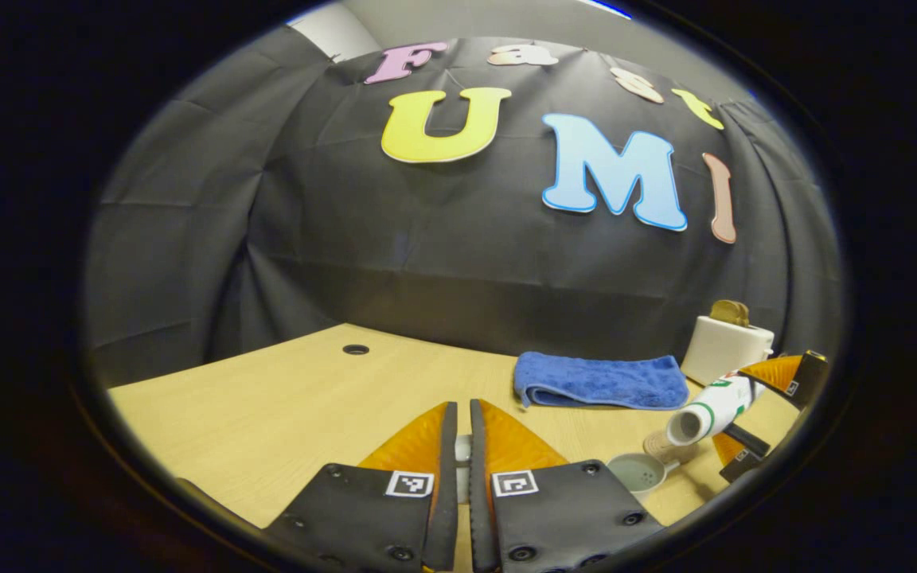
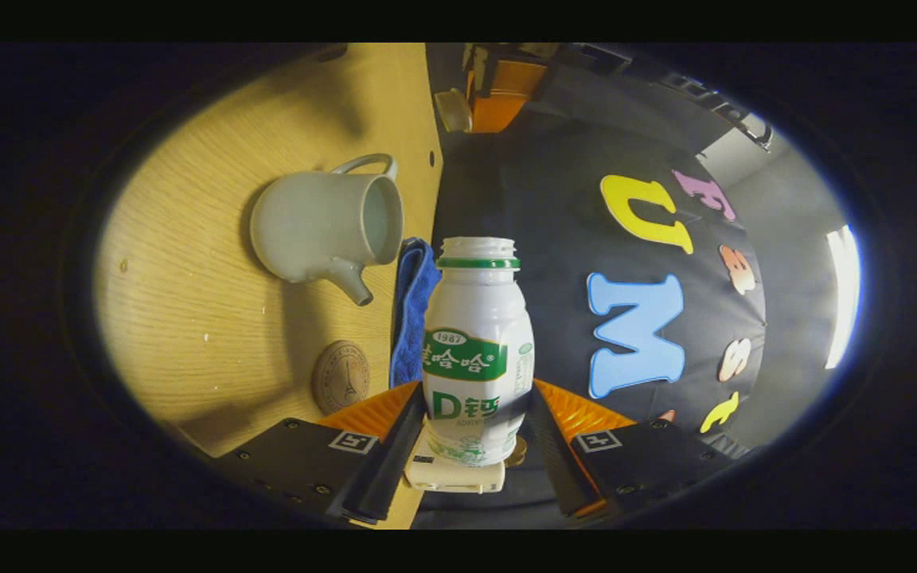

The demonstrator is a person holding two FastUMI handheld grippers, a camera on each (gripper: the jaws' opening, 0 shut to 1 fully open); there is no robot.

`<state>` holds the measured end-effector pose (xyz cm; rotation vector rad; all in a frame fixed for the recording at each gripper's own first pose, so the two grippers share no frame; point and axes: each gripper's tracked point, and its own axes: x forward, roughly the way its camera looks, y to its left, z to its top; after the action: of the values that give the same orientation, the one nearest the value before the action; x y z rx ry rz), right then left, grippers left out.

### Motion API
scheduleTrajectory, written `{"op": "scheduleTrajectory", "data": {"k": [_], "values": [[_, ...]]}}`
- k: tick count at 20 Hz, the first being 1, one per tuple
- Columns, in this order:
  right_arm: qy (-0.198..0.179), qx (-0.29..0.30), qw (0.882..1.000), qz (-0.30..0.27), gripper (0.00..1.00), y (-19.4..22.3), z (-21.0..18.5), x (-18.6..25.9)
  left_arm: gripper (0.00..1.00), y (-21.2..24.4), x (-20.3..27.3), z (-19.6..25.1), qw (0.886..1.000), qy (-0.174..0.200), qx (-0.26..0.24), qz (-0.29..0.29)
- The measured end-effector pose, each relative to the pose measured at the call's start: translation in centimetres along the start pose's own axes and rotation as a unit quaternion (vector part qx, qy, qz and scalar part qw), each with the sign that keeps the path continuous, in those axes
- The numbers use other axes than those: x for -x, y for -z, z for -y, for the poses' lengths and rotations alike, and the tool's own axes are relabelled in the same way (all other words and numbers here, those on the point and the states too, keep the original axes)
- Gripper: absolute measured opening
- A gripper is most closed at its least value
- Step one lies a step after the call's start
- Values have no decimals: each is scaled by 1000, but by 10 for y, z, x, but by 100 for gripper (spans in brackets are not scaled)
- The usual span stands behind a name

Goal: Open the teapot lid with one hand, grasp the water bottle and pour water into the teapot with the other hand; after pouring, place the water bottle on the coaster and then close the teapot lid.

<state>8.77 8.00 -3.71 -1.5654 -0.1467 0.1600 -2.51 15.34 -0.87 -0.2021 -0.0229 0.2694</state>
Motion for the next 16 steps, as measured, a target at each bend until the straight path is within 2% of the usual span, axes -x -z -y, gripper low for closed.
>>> {"op": "scheduleTrajectory", "data": {"k": [3, 6, 9, 10, 12, 15, 16], "values": [[4, 20, 1000, 5, 75, 1, 8, -4, 10, 1, 0, 1, 1000, 1, 1, 0], [8, 31, 999, 10, 75, 0, 10, -5, 17, 1, 0, 2, 1000, 2, 1, -1], [11, 48, 999, 15, 76, -1, 12, -6, 17, 2, 0, 2, 1000, 2, 1, -1], [11, 52, 998, 17, 76, 0, 13, -7, 10, 1, 0, 2, 1000, 2, 2, -1], [13, 61, 998, 20, 75, 0, 14, -9, 10, 1, 1, 2, 1000, 2, 2, 0], [13, 72, 997, 23, 76, -1, 14, -9, 17, 1, 1, 2, 1000, 3, 2, -1], [14, 75, 997, 24, 76, -2, 15, -9, 15, 2, 2, 2, 1000, 3, 2, -1]]}}
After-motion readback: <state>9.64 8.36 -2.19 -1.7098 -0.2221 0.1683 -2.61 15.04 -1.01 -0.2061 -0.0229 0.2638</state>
